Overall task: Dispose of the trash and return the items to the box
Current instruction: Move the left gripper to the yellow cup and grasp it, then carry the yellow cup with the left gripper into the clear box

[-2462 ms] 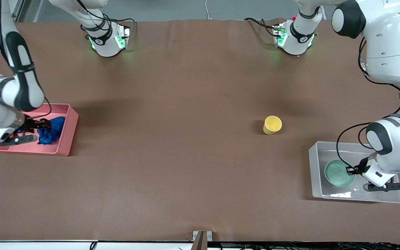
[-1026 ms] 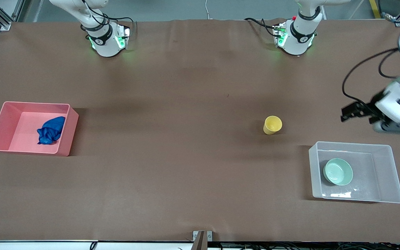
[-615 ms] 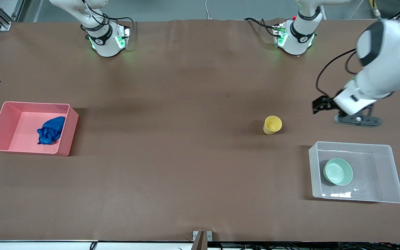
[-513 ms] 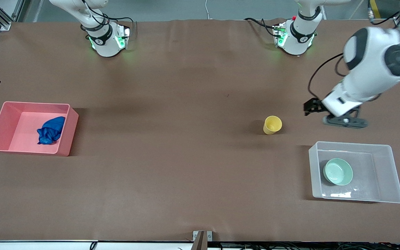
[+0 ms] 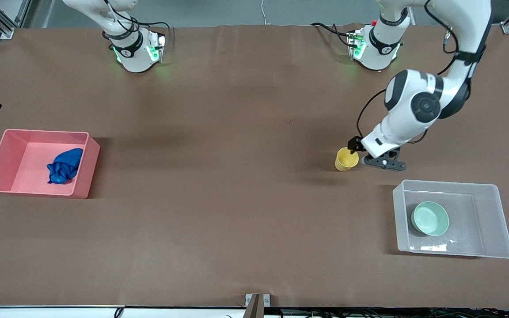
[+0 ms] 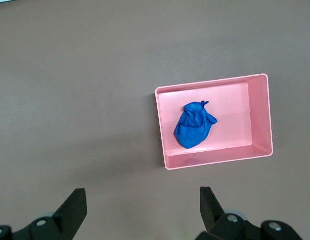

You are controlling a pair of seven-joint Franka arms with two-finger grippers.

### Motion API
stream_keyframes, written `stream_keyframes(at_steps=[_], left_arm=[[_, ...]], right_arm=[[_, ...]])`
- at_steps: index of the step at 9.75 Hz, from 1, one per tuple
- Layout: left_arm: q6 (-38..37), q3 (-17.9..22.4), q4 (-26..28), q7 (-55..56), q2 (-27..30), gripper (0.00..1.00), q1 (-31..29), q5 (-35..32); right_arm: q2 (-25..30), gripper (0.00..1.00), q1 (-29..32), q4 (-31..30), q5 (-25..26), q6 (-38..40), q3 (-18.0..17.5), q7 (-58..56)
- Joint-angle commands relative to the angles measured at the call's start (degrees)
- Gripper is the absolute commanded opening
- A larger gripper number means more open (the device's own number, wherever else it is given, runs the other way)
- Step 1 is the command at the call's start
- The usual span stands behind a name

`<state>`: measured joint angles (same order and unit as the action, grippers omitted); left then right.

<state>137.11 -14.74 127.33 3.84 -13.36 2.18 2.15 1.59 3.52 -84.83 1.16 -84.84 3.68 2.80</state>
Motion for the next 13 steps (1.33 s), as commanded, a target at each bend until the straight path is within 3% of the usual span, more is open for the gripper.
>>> stream_keyframes(at_steps=[1, 2, 3, 4, 7, 9, 11, 13], left_arm=[[3.4, -0.2, -0.5, 1.0, -5.3, 0.8, -0.2, -2.0], [5.2, -0.2, -0.3, 1.1, -6.6, 0.55, -0.2, -2.1], [5.4, -0.3, -0.7, 1.5, -7.7, 0.19, -0.2, -2.1], [5.4, -0.3, -0.7, 1.9, -7.9, 0.03, -0.2, -2.1], [5.2, -0.5, -1.2, 1.9, -6.2, 0.01, -0.9, -2.1], [2.1, 0.4, -4.7, 1.1, -3.4, 0.01, -1.0, -2.0], [-7.4, 2.9, -14.9, -0.1, -3.9, 0.0, -2.6, -1.9], [-9.1, 7.8, -24.1, -0.8, -7.7, 0.0, -3.4, -1.8]], right_arm=[[-0.1, 1.0, 0.4, 0.3, -0.9, -0.1, -0.2, -0.7], [-0.1, 1.0, 0.4, 0.3, -0.9, 0.0, -0.2, -0.7], [-0.1, 1.0, 0.4, 0.3, -0.9, 0.0, -0.2, -0.7], [-0.1, 1.0, 0.4, 0.3, -0.9, 0.0, -0.2, -0.7], [-0.1, 1.0, 0.5, 0.3, -0.9, 0.0, -0.2, -0.7], [-0.1, 1.0, 0.5, 0.3, -0.9, 0.0, -0.2, -0.7], [-0.1, 1.0, 0.5, 0.3, -0.9, 0.1, -0.1, -0.7], [-0.1, 1.0, 0.5, 0.3, -0.9, 0.1, -0.1, -0.7]])
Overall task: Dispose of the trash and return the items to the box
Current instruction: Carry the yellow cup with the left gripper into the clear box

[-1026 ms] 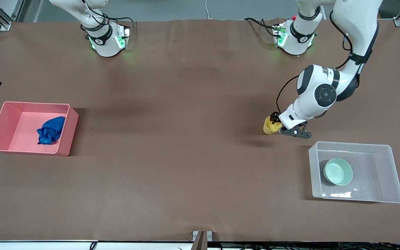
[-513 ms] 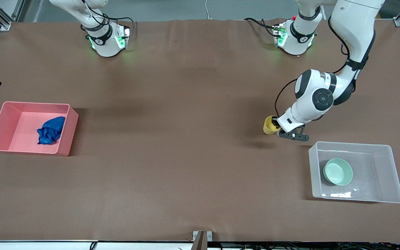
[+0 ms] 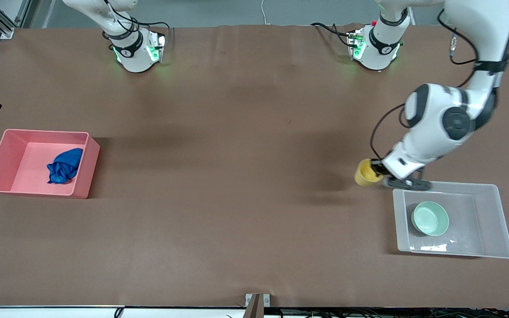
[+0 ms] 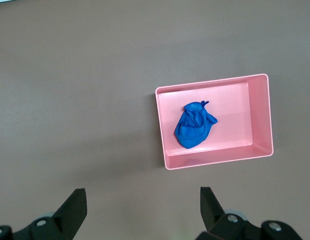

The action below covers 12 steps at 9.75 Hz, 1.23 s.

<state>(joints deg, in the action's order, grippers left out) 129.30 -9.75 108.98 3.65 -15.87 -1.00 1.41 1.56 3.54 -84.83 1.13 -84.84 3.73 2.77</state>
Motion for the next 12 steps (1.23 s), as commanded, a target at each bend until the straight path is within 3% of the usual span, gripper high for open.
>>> stream_keyframes(at_steps=[1, 3, 5, 11, 12], left_arm=[[-1.3, 6.0, -8.9, -1.4, -6.4, 0.0, -0.3, -0.5], [-1.2, 12.2, -16.3, -7.9, -11.3, 0.0, -0.5, 4.8], [-1.2, 18.1, -19.3, -19.3, -16.6, 0.0, -0.5, 11.8], [-0.6, 19.4, -19.1, -23.7, -23.1, 0.08, -0.5, 12.1], [-0.6, 19.4, -19.2, -22.8, -23.1, 0.17, -0.4, 12.1]], right_arm=[[-0.1, 1.0, 0.5, 0.3, -0.9, 0.1, -0.1, -0.7], [-0.1, 1.0, 0.5, 0.3, -0.9, 0.1, -0.1, -0.7], [-0.1, 1.0, 0.4, 0.3, -0.9, 0.1, -0.1, -0.7], [-0.1, 1.0, 0.5, 0.3, -0.9, 0.1, -0.1, -0.7], [-0.1, 1.0, 0.4, 0.3, -0.9, 0.2, -0.1, -0.7]])
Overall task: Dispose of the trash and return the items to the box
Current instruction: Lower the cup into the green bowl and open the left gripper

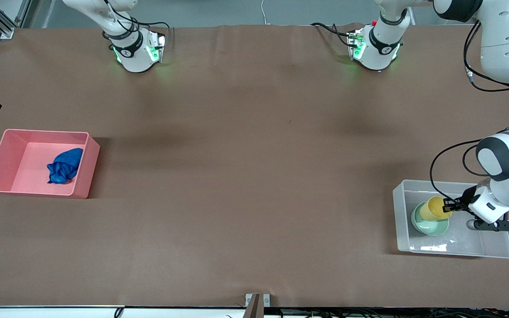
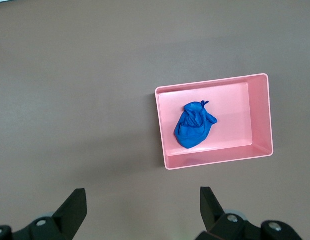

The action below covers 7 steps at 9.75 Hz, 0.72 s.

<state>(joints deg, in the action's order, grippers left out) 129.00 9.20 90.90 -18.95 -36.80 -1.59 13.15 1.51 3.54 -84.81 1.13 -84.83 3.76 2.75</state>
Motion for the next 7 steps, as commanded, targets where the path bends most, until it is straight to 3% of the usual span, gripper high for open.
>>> stream_keyframes(at_steps=[1, 2, 5, 7], left_arm=[[-0.2, 0.6, -1.3, -0.2, -1.8, 0.64, 0.4, 0.3], [-0.2, 0.9, -1.3, -0.1, -0.8, 0.97, 0.5, 0.3], [-3.1, 0.8, 0.3, 2.0, 9.5, 1.0, 2.2, -0.3], [-16.3, -2.2, 1.4, 13.6, 19.8, 1.0, 3.0, -11.8]], right_arm=[[0.0, 1.0, 0.4, 0.3, -0.9, 0.2, -0.2, -0.6], [0.0, 1.0, 0.5, 0.3, -0.9, 0.2, -0.2, -0.6], [0.0, 1.0, 0.4, 0.3, -0.9, 0.2, -0.2, -0.6], [0.0, 1.0, 0.4, 0.3, -0.9, 0.2, -0.2, -0.6]])
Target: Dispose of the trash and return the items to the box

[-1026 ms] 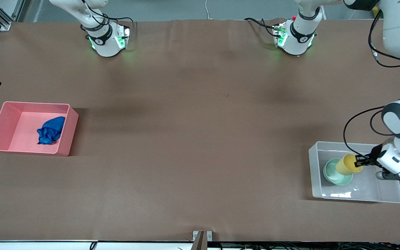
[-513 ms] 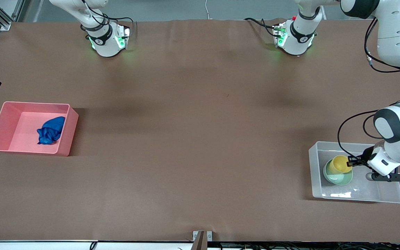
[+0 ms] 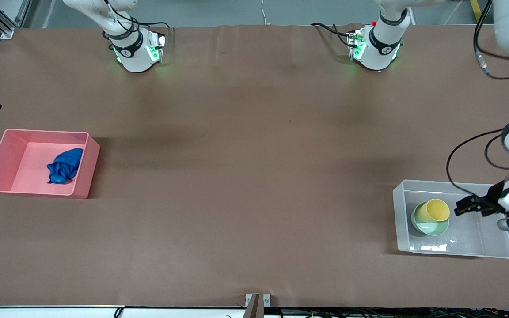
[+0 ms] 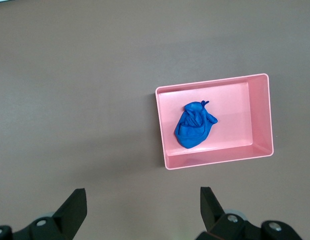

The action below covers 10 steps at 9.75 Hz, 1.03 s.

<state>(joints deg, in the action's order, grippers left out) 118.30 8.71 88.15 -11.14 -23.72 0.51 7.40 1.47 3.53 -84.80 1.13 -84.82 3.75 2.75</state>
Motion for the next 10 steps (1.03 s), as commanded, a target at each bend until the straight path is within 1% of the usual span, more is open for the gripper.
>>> stream_keyframes(at_steps=[1, 2, 3, 4, 5, 6, 7, 9, 10], left_arm=[[-11.5, -4.2, 4.6, 9.6, 11.1, 1.0, 0.7, -8.4], [-14.4, -5.2, 6.8, 10.9, 15.9, 1.0, 0.7, -8.5], [-14.6, -5.9, 9.5, 10.9, 20.2, 1.0, 0.7, -8.5], [-17.3, -6.8, 11.0, 10.8, 24.0, 1.0, 0.7, -8.5], [-20.4, -7.3, 11.0, 10.9, 26.4, 1.0, 0.6, -8.4], [-22.2, -7.4, 10.1, 10.9, 27.3, 1.0, 0.7, -8.4], [-23.5, -7.9, 7.3, 10.7, 26.6, 1.0, 0.5, -8.4], [-27.0, -8.4, 0.4, 10.7, 23.5, 1.0, 0.3, -7.8], [-30.2, -8.4, -2.9, 10.8, 21.7, 1.0, 0.4, -7.8]], right_arm=[[0.0, 1.0, 0.4, 0.3, -0.9, 0.2, -0.1, -0.6], [0.0, 1.0, 0.5, 0.3, -0.9, 0.2, -0.1, -0.6], [0.0, 1.0, 0.4, 0.3, -0.9, 0.2, -0.1, -0.6], [0.0, 1.0, 0.5, 0.3, -0.9, 0.1, -0.1, -0.6], [0.0, 1.0, 0.5, 0.3, -0.9, -0.1, -0.1, -0.6], [0.0, 1.0, 0.4, 0.2, -0.9, -0.6, -0.1, -0.6], [0.0, 1.0, 0.4, 0.1, -0.9, -1.5, -0.1, -0.6], [0.0, 1.0, 0.4, 0.0, -0.9, -1.4, -0.1, -0.6], [0.0, 1.0, 0.4, 0.0, -0.9, -1.4, -0.1, -0.6]])
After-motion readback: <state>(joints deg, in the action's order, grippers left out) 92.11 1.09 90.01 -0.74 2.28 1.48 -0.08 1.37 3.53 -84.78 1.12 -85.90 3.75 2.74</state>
